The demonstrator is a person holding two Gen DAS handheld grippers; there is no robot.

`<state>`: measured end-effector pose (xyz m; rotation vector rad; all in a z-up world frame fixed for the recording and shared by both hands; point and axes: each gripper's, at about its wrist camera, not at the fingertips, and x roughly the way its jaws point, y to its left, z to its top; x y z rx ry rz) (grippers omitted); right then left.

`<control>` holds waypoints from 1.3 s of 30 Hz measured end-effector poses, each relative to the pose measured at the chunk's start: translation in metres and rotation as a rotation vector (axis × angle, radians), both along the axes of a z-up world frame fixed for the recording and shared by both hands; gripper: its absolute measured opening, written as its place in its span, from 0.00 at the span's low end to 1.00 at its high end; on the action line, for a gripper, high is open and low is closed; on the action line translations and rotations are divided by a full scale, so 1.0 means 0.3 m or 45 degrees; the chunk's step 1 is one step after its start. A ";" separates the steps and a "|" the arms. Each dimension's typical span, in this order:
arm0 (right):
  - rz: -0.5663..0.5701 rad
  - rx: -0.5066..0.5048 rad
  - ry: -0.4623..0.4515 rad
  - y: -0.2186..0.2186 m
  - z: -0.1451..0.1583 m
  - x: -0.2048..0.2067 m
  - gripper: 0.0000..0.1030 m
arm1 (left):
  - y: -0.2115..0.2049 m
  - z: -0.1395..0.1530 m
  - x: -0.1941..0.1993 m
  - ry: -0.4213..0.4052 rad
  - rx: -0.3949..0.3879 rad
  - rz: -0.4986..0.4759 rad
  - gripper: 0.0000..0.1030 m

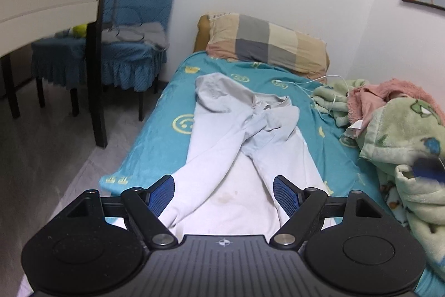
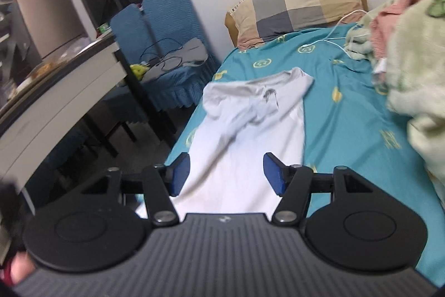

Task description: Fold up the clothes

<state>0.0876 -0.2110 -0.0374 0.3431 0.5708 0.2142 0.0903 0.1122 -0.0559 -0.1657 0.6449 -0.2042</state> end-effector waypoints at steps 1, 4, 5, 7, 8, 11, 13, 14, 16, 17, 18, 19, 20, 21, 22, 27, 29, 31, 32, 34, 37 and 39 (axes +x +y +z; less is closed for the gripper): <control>-0.009 -0.005 -0.009 -0.006 -0.007 -0.058 0.60 | 0.014 0.007 -0.007 0.010 -0.018 0.007 0.78; -0.037 0.057 0.000 -0.038 -0.068 -0.171 0.60 | 0.074 0.026 -0.035 0.040 -0.059 0.041 0.78; -0.045 0.084 0.030 -0.052 -0.091 -0.192 0.60 | 0.101 0.029 -0.038 0.065 -0.073 0.054 0.78; -0.049 0.106 0.088 -0.071 -0.128 -0.212 0.60 | 0.168 0.027 -0.026 0.134 -0.096 0.117 0.78; -0.045 0.103 0.111 -0.075 -0.142 -0.216 0.60 | 0.203 0.024 -0.019 0.167 -0.105 0.153 0.78; -0.036 0.123 0.158 -0.084 -0.172 -0.197 0.60 | 0.316 0.003 0.008 0.261 -0.172 0.231 0.78; -0.022 0.171 0.178 -0.089 -0.191 -0.181 0.60 | 0.397 -0.039 0.031 0.350 -0.242 0.310 0.78; -0.017 0.185 0.192 -0.089 -0.203 -0.173 0.60 | 0.438 -0.068 0.041 0.403 -0.275 0.357 0.78; -0.009 0.190 0.232 -0.086 -0.228 -0.158 0.60 | 0.510 -0.141 0.059 0.525 -0.325 0.450 0.78; -0.005 0.194 0.250 -0.085 -0.239 -0.152 0.60 | 0.540 -0.177 0.066 0.581 -0.341 0.489 0.77; 0.000 0.199 0.267 -0.085 -0.248 -0.147 0.60 | 0.573 -0.211 0.069 0.631 -0.356 0.545 0.77; 0.003 0.209 0.279 -0.085 -0.254 -0.142 0.60 | 0.606 -0.239 0.068 0.670 -0.377 0.607 0.77; 0.004 0.221 0.287 -0.085 -0.259 -0.137 0.60 | 0.636 -0.263 0.067 0.697 -0.404 0.658 0.77; 0.005 0.234 0.293 -0.087 -0.264 -0.131 0.60 | 0.667 -0.287 0.065 0.724 -0.431 0.709 0.77; 0.006 0.244 0.297 -0.088 -0.269 -0.125 0.60 | 0.695 -0.309 0.064 0.751 -0.453 0.751 0.77; 0.019 0.241 0.331 -0.074 -0.295 -0.101 0.60 | 0.758 -0.376 0.054 0.836 -0.506 0.844 0.74; 0.027 0.239 0.342 -0.068 -0.300 -0.094 0.60 | 0.754 -0.378 0.053 0.839 -0.503 0.848 0.73; 0.036 0.241 0.349 -0.065 -0.303 -0.094 0.60 | 0.744 -0.377 0.055 0.837 -0.517 0.840 0.72; 0.039 0.242 0.352 -0.064 -0.305 -0.094 0.60 | 0.738 -0.376 0.056 0.836 -0.529 0.835 0.72; 0.043 0.246 0.360 -0.064 -0.307 -0.096 0.60 | 0.723 -0.385 0.063 0.845 -0.542 0.832 0.71; 0.042 0.260 0.370 -0.068 -0.309 -0.099 0.60 | 0.714 -0.394 0.067 0.865 -0.550 0.827 0.63; 0.045 0.262 0.373 -0.067 -0.309 -0.099 0.60 | 0.708 -0.396 0.066 0.871 -0.559 0.822 0.50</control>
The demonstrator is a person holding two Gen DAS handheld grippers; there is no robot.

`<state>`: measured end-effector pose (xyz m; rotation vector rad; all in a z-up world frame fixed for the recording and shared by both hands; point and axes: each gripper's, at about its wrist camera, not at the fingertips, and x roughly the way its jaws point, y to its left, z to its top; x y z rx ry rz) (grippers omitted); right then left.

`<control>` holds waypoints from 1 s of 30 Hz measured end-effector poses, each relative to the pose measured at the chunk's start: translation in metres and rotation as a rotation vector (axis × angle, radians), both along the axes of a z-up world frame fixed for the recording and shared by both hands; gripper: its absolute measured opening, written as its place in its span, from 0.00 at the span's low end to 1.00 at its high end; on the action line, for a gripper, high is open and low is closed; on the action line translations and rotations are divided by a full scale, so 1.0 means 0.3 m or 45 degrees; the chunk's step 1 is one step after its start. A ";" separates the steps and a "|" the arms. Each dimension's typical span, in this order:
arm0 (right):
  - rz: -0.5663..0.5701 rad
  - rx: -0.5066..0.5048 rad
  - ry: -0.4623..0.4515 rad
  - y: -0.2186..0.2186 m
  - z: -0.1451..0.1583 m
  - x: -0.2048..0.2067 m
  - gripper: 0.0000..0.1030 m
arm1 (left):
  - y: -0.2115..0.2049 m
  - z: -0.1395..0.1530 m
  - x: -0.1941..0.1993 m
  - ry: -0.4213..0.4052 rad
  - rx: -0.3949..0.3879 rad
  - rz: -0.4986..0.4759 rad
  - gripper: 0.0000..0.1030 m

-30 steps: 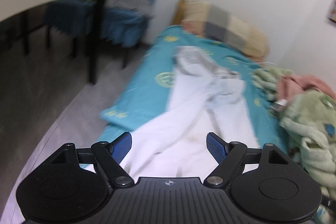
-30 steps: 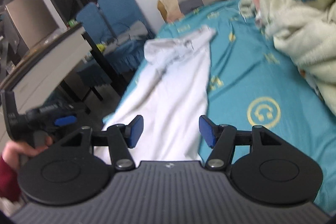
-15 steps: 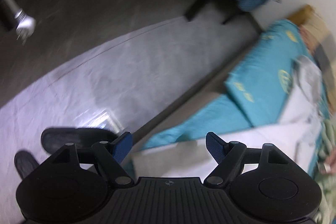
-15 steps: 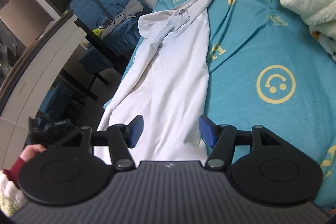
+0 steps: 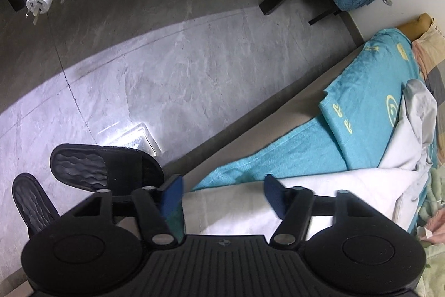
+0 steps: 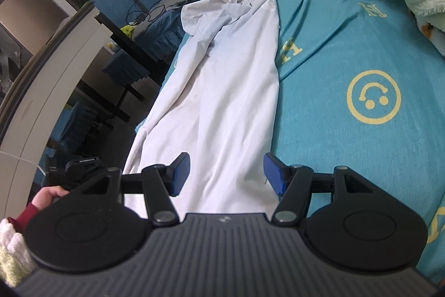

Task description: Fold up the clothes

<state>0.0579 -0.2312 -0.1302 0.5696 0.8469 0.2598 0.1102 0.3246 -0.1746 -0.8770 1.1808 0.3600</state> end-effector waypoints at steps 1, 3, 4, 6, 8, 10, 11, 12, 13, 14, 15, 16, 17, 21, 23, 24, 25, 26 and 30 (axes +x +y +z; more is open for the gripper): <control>0.002 -0.003 0.001 0.002 0.000 0.000 0.60 | -0.003 0.004 -0.004 -0.003 -0.001 0.001 0.36; 0.004 -0.009 0.001 0.006 0.000 0.000 0.60 | -0.006 0.012 -0.010 -0.024 -0.007 -0.006 0.15; 0.004 -0.012 0.002 0.007 -0.001 0.001 0.60 | -0.009 0.019 -0.013 -0.034 -0.003 -0.012 0.09; 0.003 -0.016 0.009 0.007 -0.006 0.005 0.60 | -0.019 0.038 -0.020 -0.064 0.006 -0.021 0.04; -0.002 -0.014 0.020 0.005 -0.012 0.009 0.60 | -0.028 0.065 -0.034 -0.095 0.017 -0.031 0.03; -0.008 -0.010 0.025 0.002 -0.014 0.009 0.60 | -0.032 0.090 -0.047 -0.102 0.046 -0.035 0.03; -0.012 -0.010 0.026 0.000 -0.015 0.009 0.60 | -0.030 0.100 -0.052 -0.108 0.052 -0.034 0.03; -0.016 -0.008 0.027 -0.003 -0.015 0.007 0.60 | -0.029 0.110 -0.053 -0.115 0.058 -0.043 0.03; -0.020 -0.004 0.030 -0.007 -0.016 0.004 0.60 | -0.030 0.116 -0.050 -0.121 0.064 -0.062 0.04; -0.025 0.006 0.032 -0.012 -0.016 0.001 0.60 | -0.030 0.118 -0.043 -0.123 0.069 -0.087 0.05; -0.030 0.019 0.035 -0.017 -0.017 -0.003 0.60 | -0.032 0.120 -0.035 -0.123 0.076 -0.116 0.10; -0.034 0.032 0.036 -0.021 -0.018 -0.007 0.60 | -0.037 0.124 -0.023 -0.123 0.088 -0.159 0.18; -0.039 0.044 0.038 -0.026 -0.018 -0.010 0.60 | -0.040 0.126 -0.010 -0.133 0.101 -0.213 0.21; -0.049 0.077 0.051 -0.036 -0.023 -0.012 0.60 | -0.062 0.144 0.016 -0.189 0.175 -0.420 0.40; -0.047 0.078 0.060 -0.034 -0.028 -0.005 0.60 | -0.046 0.142 0.008 -0.221 0.206 -0.445 0.44; -0.043 0.076 0.066 -0.031 -0.031 -0.001 0.60 | -0.031 0.134 0.003 -0.242 0.196 -0.451 0.47; -0.039 0.073 0.072 -0.029 -0.035 0.003 0.60 | -0.014 0.118 -0.005 -0.258 0.175 -0.456 0.50; -0.033 0.072 0.078 -0.027 -0.038 0.008 0.60 | 0.002 0.098 -0.016 -0.269 0.150 -0.461 0.50; -0.019 0.067 0.097 -0.017 -0.051 0.029 0.60 | 0.057 0.005 -0.064 -0.331 0.012 -0.487 0.51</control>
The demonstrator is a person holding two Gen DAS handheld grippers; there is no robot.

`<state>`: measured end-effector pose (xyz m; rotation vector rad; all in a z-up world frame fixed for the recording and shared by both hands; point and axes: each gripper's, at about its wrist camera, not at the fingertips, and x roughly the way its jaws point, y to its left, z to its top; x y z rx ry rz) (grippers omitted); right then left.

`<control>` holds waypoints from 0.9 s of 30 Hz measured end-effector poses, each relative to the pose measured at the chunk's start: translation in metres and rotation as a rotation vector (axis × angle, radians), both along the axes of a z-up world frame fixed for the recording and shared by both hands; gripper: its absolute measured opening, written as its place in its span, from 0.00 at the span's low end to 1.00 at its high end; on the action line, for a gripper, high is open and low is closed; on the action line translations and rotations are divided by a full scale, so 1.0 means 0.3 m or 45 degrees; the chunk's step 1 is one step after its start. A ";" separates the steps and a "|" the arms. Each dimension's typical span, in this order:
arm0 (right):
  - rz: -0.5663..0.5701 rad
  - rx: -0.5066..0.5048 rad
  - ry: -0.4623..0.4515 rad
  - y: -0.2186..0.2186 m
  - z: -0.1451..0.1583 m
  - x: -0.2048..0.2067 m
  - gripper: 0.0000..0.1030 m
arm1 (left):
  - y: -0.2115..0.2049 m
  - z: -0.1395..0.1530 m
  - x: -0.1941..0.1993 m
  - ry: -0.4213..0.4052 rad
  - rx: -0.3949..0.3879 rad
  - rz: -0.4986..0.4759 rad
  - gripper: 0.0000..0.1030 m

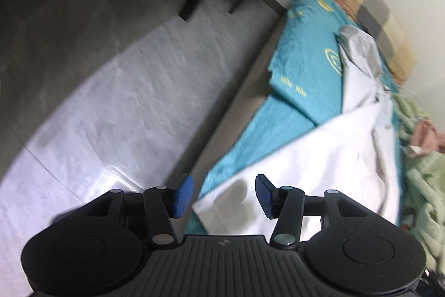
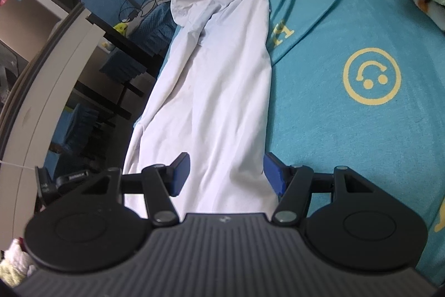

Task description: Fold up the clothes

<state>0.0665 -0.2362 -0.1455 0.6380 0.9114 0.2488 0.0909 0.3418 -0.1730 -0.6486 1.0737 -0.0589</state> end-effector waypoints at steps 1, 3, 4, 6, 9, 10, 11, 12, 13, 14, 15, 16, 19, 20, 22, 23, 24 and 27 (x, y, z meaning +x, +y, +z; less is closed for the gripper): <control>0.001 0.001 0.007 0.002 -0.004 0.005 0.60 | 0.013 -0.021 -0.017 -0.019 -0.048 -0.004 0.51; 0.003 0.005 0.022 0.006 -0.012 0.013 0.60 | 0.034 -0.064 -0.044 -0.052 -0.137 0.006 0.51; 0.002 0.009 0.029 0.007 -0.016 0.017 0.60 | 0.043 -0.082 -0.052 -0.059 -0.165 0.026 0.51; 0.002 0.010 0.043 0.010 -0.023 0.023 0.60 | 0.061 -0.117 -0.068 -0.073 -0.220 0.064 0.51; 0.000 0.005 0.058 0.014 -0.030 0.028 0.60 | 0.079 -0.149 -0.084 -0.091 -0.277 0.090 0.51; -0.001 0.004 0.060 0.015 -0.031 0.029 0.60 | 0.083 -0.156 -0.088 -0.091 -0.286 0.095 0.51; -0.001 0.001 0.062 0.016 -0.032 0.028 0.60 | 0.088 -0.160 -0.093 -0.091 -0.295 0.096 0.51; -0.002 -0.003 0.062 0.017 -0.032 0.028 0.60 | 0.090 -0.162 -0.095 -0.096 -0.303 0.094 0.50; -0.003 -0.007 0.063 0.018 -0.033 0.028 0.60 | 0.094 -0.161 -0.098 -0.108 -0.310 0.090 0.47; -0.004 -0.010 0.064 0.019 -0.033 0.028 0.60 | 0.097 -0.157 -0.100 -0.122 -0.315 0.083 0.46; -0.005 -0.013 0.064 0.019 -0.033 0.028 0.60 | 0.097 -0.148 -0.102 -0.143 -0.315 0.072 0.40; -0.006 -0.014 0.064 0.019 -0.033 0.028 0.60 | 0.091 -0.135 -0.102 -0.166 -0.306 0.048 0.35; -0.007 -0.020 0.064 0.021 -0.032 0.030 0.60 | 0.029 -0.064 -0.086 -0.231 -0.194 -0.095 0.11; -0.008 -0.022 0.064 0.022 -0.032 0.031 0.60 | 0.002 -0.033 -0.078 -0.239 -0.145 -0.144 0.11; -0.011 -0.025 0.063 0.023 -0.030 0.031 0.60 | -0.058 0.043 -0.064 -0.258 -0.029 -0.258 0.08; -0.012 -0.023 0.063 0.022 -0.029 0.030 0.60 | -0.088 0.081 -0.057 -0.267 0.028 -0.314 0.08; -0.014 -0.021 0.062 0.021 -0.028 0.027 0.60 | -0.120 0.124 -0.052 -0.283 0.083 -0.371 0.08; -0.021 -0.008 0.057 0.014 -0.022 0.016 0.60 | -0.232 0.284 -0.060 -0.369 0.231 -0.541 0.08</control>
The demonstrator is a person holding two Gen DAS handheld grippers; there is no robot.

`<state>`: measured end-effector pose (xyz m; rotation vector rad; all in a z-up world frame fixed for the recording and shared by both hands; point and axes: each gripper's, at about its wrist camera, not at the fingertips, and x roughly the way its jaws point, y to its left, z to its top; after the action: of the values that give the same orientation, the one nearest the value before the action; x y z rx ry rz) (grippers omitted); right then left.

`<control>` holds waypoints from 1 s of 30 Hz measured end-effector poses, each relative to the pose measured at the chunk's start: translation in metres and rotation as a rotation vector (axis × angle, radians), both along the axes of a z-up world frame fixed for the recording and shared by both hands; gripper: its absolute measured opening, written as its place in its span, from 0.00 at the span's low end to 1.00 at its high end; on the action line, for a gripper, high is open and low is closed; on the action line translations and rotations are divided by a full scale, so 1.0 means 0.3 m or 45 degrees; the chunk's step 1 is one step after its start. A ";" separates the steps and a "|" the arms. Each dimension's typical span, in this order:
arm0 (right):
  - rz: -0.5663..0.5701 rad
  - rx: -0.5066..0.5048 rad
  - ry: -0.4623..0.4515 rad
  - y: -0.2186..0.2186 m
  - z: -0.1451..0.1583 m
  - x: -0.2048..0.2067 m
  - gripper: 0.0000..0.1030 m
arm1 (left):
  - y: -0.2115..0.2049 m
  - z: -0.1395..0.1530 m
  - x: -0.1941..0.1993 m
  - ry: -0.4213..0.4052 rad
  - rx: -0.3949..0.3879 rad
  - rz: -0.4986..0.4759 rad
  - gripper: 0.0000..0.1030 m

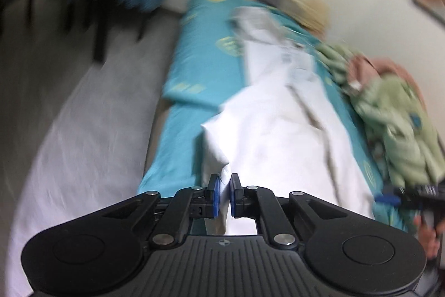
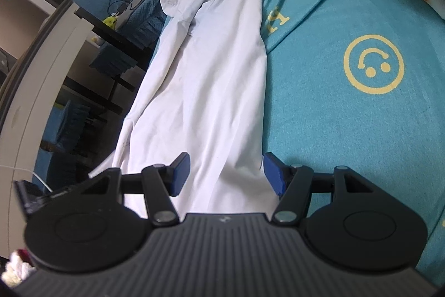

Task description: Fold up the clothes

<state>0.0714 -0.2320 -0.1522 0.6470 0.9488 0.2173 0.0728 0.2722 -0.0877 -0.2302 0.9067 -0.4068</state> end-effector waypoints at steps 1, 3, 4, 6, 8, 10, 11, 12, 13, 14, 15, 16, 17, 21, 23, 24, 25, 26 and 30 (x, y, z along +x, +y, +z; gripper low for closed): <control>-0.003 0.005 -0.004 -0.004 0.003 -0.005 0.60 | -0.044 0.057 -0.010 -0.039 0.061 -0.057 0.07; -0.012 0.017 -0.012 -0.012 0.008 -0.014 0.60 | -0.146 0.164 -0.048 -0.129 0.189 -0.184 0.07; -0.017 0.024 -0.016 -0.016 0.011 -0.019 0.60 | -0.197 0.211 -0.070 -0.169 0.232 -0.247 0.07; -0.027 0.041 -0.021 -0.026 0.015 -0.027 0.60 | -0.308 0.283 -0.128 -0.243 0.311 -0.375 0.07; -0.039 0.060 -0.024 -0.035 0.018 -0.032 0.60 | -0.420 0.323 -0.193 -0.296 0.385 -0.502 0.07; -0.050 0.079 -0.024 -0.047 0.019 -0.035 0.60 | -0.526 0.326 -0.264 -0.319 0.450 -0.630 0.07; -0.057 0.086 -0.023 -0.052 0.018 -0.036 0.60 | -0.576 0.317 -0.300 -0.328 0.480 -0.694 0.07; -0.063 0.092 -0.023 -0.057 0.018 -0.036 0.60 | -0.620 0.299 -0.327 -0.327 0.504 -0.747 0.07; -0.068 0.097 -0.023 -0.062 0.017 -0.037 0.60 | -0.657 0.273 -0.344 -0.310 0.525 -0.785 0.07; -0.072 0.101 -0.023 -0.066 0.017 -0.036 0.60 | -0.690 0.239 -0.355 -0.276 0.548 -0.815 0.07; -0.074 0.103 -0.024 -0.069 0.017 -0.035 0.60 | -0.722 0.198 -0.357 -0.231 0.568 -0.843 0.07; -0.076 0.103 -0.023 -0.071 0.017 -0.034 0.60 | -0.747 0.149 -0.356 -0.183 0.584 -0.865 0.07; -0.076 0.103 -0.019 -0.074 0.014 -0.031 0.60 | -0.765 0.102 -0.350 -0.133 0.599 -0.875 0.07; -0.050 0.074 0.030 -0.066 -0.002 -0.026 0.60 | -0.790 -0.045 -0.329 0.082 0.676 -0.889 0.09; -0.025 0.047 0.055 -0.054 -0.009 -0.025 0.60 | -0.771 -0.059 -0.302 0.165 0.643 -0.873 0.13; -0.012 0.038 0.062 -0.048 -0.012 -0.024 0.60 | -0.762 -0.058 -0.289 0.188 0.623 -0.847 0.19; 0.000 0.028 0.069 -0.042 -0.014 -0.023 0.60 | -0.750 -0.050 -0.277 0.203 0.600 -0.811 0.28; 0.011 0.021 0.073 -0.037 -0.014 -0.022 0.60 | -0.741 -0.036 -0.263 0.218 0.569 -0.773 0.34; 0.042 0.000 0.098 -0.019 -0.020 -0.020 0.60 | -0.633 0.033 -0.193 0.224 0.335 -0.563 0.60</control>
<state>0.0655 -0.2379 -0.1581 0.6439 1.0338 0.2233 0.0147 0.0823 -0.0777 0.1846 1.1764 -0.6757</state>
